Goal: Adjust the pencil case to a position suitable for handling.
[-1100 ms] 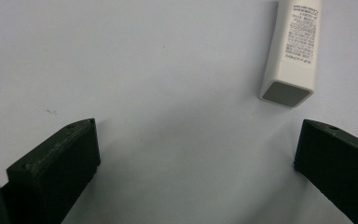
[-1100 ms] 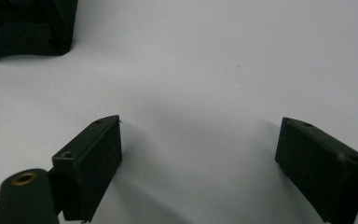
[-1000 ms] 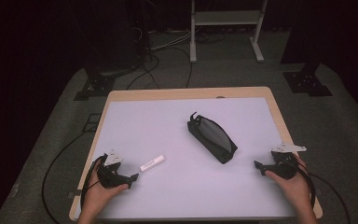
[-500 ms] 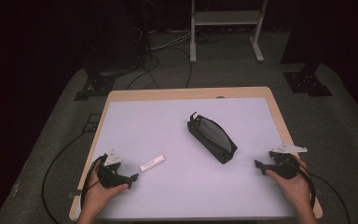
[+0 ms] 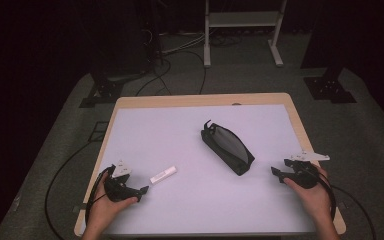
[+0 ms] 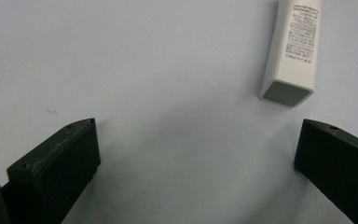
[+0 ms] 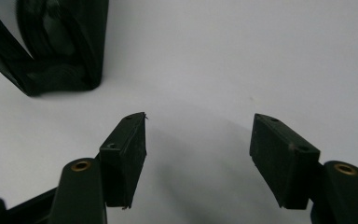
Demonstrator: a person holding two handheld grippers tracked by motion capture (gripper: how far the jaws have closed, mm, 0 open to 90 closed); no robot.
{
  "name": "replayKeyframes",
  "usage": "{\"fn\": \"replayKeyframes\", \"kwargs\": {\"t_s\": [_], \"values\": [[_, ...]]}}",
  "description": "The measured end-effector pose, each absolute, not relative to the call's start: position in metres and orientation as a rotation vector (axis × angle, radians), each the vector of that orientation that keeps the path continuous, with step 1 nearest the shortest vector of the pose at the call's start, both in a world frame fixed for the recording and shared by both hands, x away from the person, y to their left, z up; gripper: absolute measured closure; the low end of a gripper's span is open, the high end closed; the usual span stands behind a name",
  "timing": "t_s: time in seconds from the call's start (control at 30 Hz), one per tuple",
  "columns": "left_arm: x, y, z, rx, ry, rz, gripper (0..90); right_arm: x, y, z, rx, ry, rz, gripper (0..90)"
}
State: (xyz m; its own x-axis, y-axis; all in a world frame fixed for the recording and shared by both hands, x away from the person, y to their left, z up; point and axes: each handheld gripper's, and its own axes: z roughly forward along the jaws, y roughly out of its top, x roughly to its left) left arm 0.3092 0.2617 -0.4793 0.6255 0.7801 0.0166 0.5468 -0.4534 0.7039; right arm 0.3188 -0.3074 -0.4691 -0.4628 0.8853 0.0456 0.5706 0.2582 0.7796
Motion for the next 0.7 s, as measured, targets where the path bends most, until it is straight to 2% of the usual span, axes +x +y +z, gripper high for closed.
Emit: {"fn": "replayKeyframes", "kwargs": {"t_s": [0.7], "values": [[0.309,0.262,-0.480,2.169,1.034,0.446,0.0,0.340,-0.293,-0.444,1.291,2.117,1.171,36.5]]}}
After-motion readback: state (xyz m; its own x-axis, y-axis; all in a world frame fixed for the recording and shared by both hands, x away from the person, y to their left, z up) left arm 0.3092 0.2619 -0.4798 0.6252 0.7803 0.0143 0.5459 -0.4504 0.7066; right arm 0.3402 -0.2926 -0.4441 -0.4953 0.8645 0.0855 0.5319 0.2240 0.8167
